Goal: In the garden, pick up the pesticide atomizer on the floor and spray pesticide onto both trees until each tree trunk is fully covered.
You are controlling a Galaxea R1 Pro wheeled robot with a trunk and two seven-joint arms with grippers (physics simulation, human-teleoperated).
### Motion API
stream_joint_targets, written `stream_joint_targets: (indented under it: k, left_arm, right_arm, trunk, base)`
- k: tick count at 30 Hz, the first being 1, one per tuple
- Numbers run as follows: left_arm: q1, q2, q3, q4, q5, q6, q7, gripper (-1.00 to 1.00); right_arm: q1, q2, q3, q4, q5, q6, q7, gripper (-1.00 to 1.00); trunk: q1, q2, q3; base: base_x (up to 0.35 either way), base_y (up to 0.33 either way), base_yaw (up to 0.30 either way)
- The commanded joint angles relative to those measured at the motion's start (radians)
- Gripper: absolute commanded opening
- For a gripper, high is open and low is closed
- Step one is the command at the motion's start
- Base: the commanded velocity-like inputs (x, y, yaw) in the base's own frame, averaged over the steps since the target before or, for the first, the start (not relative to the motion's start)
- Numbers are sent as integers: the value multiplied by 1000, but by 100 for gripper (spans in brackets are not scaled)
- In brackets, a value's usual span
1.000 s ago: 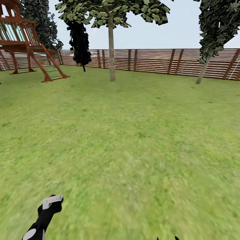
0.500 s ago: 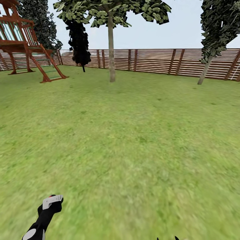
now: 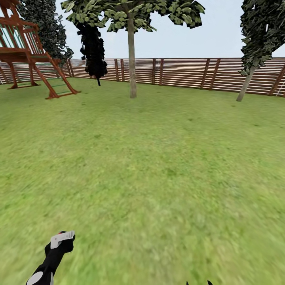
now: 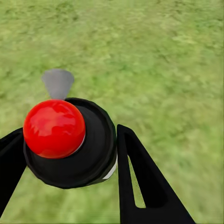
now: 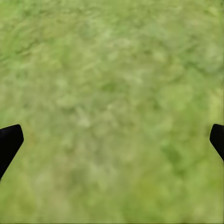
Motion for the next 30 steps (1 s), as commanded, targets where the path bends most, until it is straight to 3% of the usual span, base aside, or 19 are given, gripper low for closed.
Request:
stream_joint_targets:
  k: [1,30]
  left_arm:
    - [0,0,0,0,0,0,1,-100]
    - [0,0,0,0,0,0,1,-100]
  right_arm:
    - [0,0,0,0,0,0,0,100]
    - [0,0,0,0,0,0,0,100]
  trunk:
    - [0,0,0]
    - [0,0,0]
  base:
    - [339,0,0]
    - [339,0,0]
